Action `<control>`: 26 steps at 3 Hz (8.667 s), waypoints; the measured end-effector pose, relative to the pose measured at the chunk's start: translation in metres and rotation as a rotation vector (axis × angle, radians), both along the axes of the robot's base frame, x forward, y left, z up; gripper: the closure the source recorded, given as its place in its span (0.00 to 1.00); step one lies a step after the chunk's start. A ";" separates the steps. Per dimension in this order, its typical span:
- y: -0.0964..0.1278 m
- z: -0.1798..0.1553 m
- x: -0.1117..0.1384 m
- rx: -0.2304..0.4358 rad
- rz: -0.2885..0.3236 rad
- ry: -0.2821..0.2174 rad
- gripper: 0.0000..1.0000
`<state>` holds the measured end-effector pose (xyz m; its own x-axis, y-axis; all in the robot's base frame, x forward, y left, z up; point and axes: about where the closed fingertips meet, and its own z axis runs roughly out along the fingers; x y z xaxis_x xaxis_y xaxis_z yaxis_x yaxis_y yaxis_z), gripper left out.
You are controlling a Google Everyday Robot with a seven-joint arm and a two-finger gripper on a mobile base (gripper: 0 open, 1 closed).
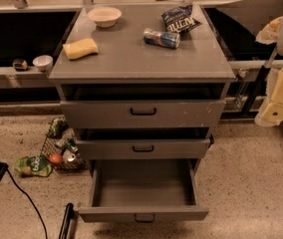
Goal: Place redbull can into bottom drawer
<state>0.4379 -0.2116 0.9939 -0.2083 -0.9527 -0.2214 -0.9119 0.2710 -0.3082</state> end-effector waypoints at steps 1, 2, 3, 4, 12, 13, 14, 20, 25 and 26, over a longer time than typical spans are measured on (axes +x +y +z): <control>0.000 0.000 0.000 0.000 0.000 -0.002 0.00; 0.005 0.002 0.032 0.044 -0.017 -0.049 0.00; 0.011 0.000 0.079 0.131 -0.048 -0.112 0.00; 0.011 0.000 0.079 0.131 -0.048 -0.112 0.00; 0.077 -0.067 0.337 0.518 -0.066 -0.282 0.00; 0.077 -0.088 0.370 0.633 -0.158 -0.344 0.00; 0.074 -0.096 0.397 0.733 -0.231 -0.401 0.00; 0.119 -0.151 0.440 0.922 -0.241 -0.276 0.18; 0.149 -0.083 0.383 1.013 -0.042 -0.356 1.00; 0.154 -0.083 0.383 1.013 -0.026 -0.359 1.00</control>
Offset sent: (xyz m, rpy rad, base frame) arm 0.0876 0.0100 0.0001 0.1202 -0.1132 -0.0470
